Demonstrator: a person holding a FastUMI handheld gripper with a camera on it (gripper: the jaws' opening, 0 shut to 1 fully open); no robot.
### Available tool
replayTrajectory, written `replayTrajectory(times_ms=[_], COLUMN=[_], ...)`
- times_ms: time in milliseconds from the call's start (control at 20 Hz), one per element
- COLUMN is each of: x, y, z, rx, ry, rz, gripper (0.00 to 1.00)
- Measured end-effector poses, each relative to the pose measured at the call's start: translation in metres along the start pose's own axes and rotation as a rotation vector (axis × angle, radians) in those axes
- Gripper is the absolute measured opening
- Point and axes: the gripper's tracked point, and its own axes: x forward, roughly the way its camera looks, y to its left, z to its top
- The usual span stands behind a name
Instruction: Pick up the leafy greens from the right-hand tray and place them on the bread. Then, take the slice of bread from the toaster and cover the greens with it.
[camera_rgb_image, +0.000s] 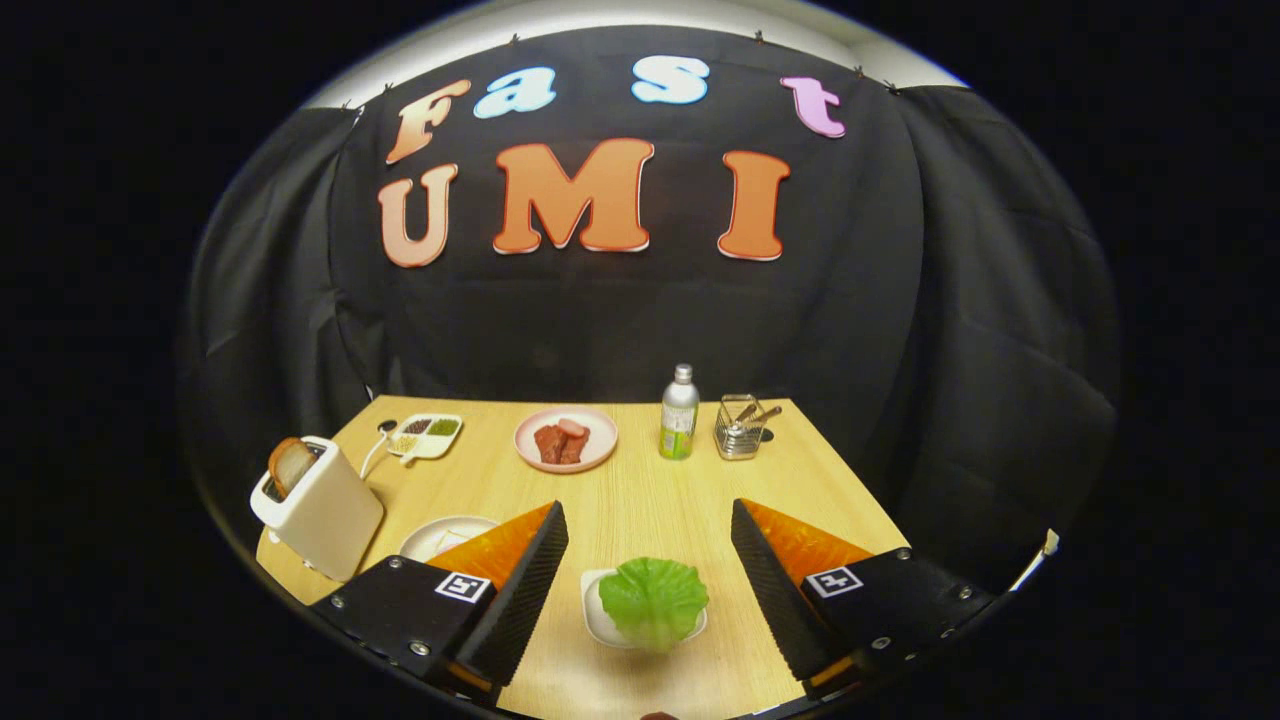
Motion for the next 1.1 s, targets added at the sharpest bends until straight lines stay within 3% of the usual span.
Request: replayTrajectory(times_ms=[650, 1100], x=[0.059, 0.090], y=[0.008, 0.020], z=[-0.102, -0.163], rx=[-0.111, -0.091], ry=[0.423, 0.699], rz=[0.065, 0.108], gripper=[0.99, 1.00])
